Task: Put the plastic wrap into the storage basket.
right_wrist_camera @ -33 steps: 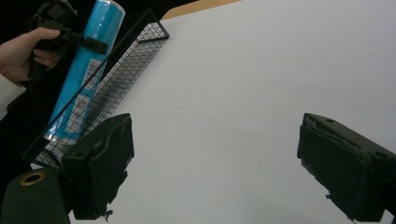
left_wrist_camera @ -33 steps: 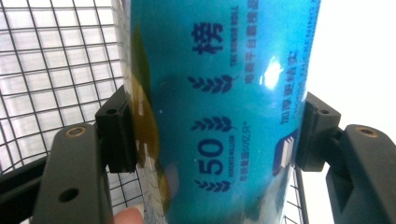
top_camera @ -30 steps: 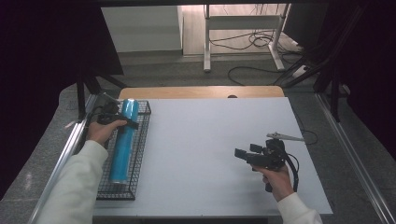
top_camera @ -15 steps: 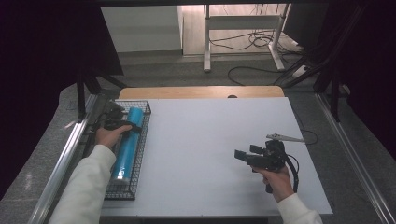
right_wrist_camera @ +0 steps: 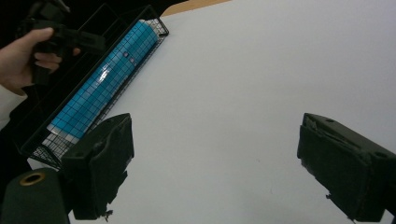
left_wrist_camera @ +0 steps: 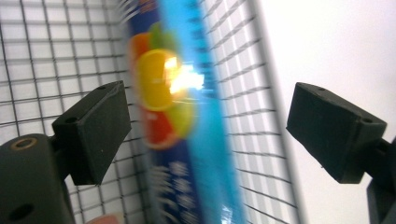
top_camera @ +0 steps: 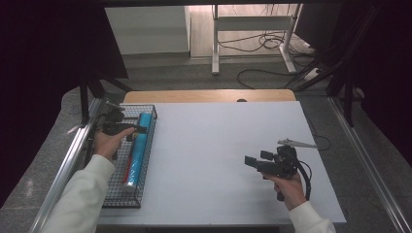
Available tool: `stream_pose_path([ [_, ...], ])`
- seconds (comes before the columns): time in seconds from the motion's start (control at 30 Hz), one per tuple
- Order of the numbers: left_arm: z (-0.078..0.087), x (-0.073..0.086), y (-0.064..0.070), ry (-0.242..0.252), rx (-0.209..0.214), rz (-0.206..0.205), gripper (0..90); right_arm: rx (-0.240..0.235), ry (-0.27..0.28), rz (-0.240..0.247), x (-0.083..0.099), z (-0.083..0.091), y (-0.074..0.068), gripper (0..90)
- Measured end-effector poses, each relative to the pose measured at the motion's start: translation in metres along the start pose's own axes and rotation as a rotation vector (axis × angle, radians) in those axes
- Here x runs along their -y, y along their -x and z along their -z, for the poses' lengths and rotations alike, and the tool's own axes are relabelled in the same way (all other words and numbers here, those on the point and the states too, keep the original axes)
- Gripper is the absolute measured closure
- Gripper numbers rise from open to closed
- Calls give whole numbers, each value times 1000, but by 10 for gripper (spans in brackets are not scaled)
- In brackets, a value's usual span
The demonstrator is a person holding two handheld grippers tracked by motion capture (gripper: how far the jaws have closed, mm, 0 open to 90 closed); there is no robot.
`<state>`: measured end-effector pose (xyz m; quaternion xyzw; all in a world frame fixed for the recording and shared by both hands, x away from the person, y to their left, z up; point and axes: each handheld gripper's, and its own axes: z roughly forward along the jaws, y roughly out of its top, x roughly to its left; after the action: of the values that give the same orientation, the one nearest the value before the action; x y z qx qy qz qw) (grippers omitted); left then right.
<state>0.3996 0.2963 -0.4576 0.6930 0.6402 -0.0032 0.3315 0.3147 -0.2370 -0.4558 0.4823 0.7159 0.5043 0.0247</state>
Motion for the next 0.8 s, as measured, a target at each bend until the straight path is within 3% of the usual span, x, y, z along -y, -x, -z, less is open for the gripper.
stream_pose_path([
  [0.07, 6, 2, 3, 16, 9, -10, 132, -2, -1, 0, 0, 0, 0, 111],
  [0.17, 31, 12, 16, 91, 73, -53, 129, -2, -3, 12, 0, 2, 0, 111],
  [0.27, 40, 19, 22, 114, 84, -85, 130, -1, -6, 26, 0, 3, -1, 111],
  [0.3, 50, 29, 30, 142, 96, -129, 132, 4, -16, 52, 1, 5, -1, 111],
  [0.33, 50, 29, 30, 142, 96, -129, 133, 4, -16, 52, 1, 5, -1, 111],
  [0.4, 59, 46, 43, 169, 126, -191, 135, 11, -25, 81, 3, 8, 1, 111],
  [0.43, 61, 51, 48, 178, 132, -216, 136, 12, -25, 87, 4, 9, 3, 111],
  [0.47, 61, 51, 48, 178, 132, -216, 137, 16, -26, 98, 4, 10, 4, 111],
  [0.5, 64, 62, 56, 191, 147, -257, 136, 21, -26, 105, 5, 11, 5, 111],
  [0.53, 64, 62, 56, 191, 147, -257, 137, 21, -26, 105, 5, 11, 5, 111],
  [0.57, 66, 71, 62, 203, 166, -279, 137, 33, -31, 130, 6, 14, 8, 111],
  [0.6, 66, 71, 62, 203, 166, -279, 135, 33, -31, 130, 6, 14, 8, 111],
  [0.63, 66, 81, 68, 217, 176, -300, 135, 36, -27, 146, 7, 17, 10, 111],
  [0.8, 65, 105, 74, 228, 186, -320, 136, 27, -21, 156, 9, 25, 17, 111],
])
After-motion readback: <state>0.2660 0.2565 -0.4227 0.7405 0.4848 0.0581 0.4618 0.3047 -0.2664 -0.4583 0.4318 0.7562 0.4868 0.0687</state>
